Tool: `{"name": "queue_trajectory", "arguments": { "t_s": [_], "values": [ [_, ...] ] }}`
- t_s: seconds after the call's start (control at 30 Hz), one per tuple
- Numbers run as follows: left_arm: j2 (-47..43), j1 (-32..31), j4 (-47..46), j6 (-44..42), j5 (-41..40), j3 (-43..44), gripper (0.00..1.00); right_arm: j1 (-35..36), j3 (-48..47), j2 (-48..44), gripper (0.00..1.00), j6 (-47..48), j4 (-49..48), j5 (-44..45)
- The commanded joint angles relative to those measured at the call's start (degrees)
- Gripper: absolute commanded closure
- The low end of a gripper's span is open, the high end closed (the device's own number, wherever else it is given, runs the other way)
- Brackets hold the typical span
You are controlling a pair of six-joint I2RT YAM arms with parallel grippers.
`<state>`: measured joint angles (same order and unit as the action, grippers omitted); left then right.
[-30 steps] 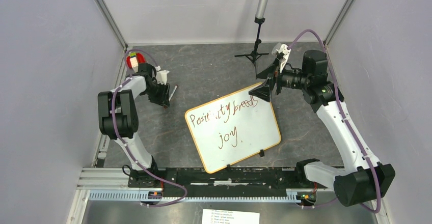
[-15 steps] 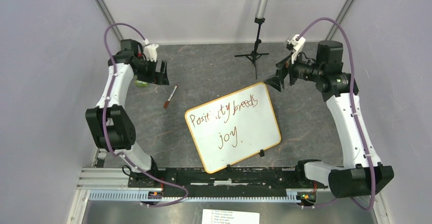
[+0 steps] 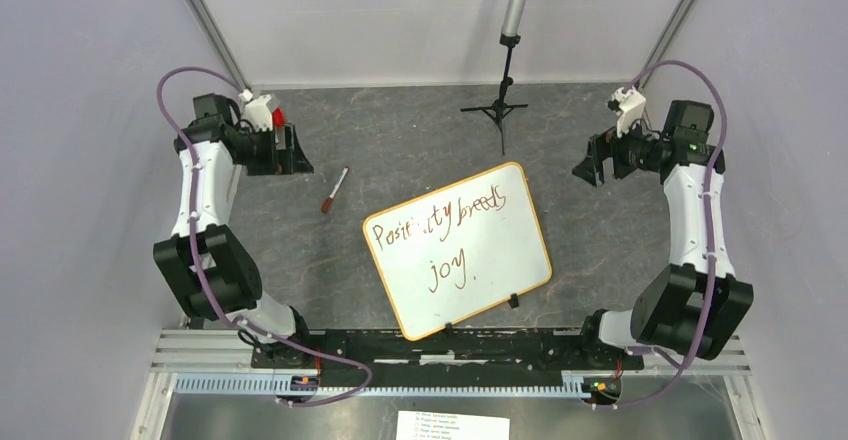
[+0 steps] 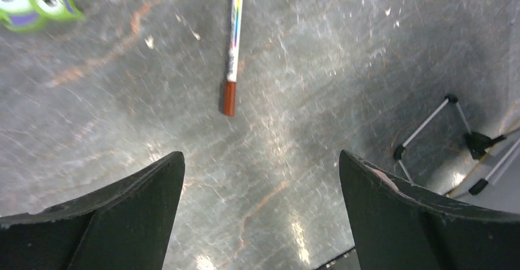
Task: Write a sentence on the whiteboard
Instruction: Reset both arms
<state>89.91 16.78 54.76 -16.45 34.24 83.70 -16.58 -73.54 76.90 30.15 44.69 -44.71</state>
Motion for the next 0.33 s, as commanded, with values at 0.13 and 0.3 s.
{"name": "queue_trajectory", "arguments": {
  "t_s": [0.13,0.3],
  "values": [
    [-4.7,0.3,-6.6,4.3,1.8,-11.3,0.0,-2.5,9.7,2.0,0.02,5.7,-3.9,4.1],
    [-5.9,0.4,-8.5,5.7,0.5,-13.1,0.0,-2.5,12.3,2.0,0.02,6.1,-5.0,4.5]
  ]
}}
